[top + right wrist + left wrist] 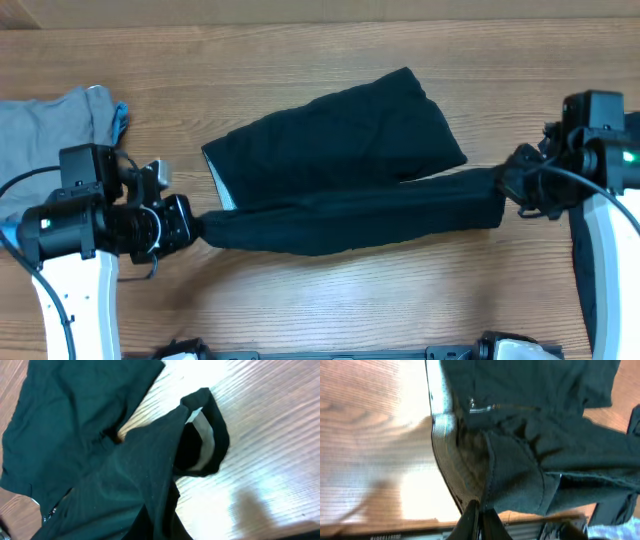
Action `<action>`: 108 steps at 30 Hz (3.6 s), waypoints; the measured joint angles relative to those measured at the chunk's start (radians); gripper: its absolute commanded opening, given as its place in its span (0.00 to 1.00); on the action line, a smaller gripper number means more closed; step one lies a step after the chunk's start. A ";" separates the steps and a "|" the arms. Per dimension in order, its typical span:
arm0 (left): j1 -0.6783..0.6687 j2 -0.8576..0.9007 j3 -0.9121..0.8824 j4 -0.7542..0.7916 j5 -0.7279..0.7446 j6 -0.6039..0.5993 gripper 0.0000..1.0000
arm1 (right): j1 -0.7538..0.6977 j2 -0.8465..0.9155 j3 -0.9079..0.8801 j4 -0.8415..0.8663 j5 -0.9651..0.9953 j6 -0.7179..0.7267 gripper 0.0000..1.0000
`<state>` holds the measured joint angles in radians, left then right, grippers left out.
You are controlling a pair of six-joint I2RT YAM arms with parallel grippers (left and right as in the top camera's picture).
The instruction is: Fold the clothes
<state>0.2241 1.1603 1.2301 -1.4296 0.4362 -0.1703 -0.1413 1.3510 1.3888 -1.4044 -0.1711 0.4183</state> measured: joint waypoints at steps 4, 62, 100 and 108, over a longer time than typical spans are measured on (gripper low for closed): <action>-0.001 0.094 0.000 0.123 -0.004 -0.015 0.04 | 0.034 0.098 0.000 0.122 -0.024 -0.001 0.04; -0.281 0.755 0.132 0.811 -0.176 -0.024 0.04 | 0.225 0.745 0.015 1.042 -0.160 -0.235 0.04; -0.250 0.957 0.478 0.544 -0.219 0.013 0.13 | 0.241 0.898 0.235 1.081 -0.041 -0.270 0.04; -0.251 0.957 0.357 0.644 -0.219 0.013 0.04 | 0.241 0.965 0.237 1.187 -0.011 -0.254 0.14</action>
<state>-0.0265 2.1174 1.5867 -0.7860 0.2176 -0.1574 0.0998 2.3161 1.6253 -0.2173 -0.1825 0.1646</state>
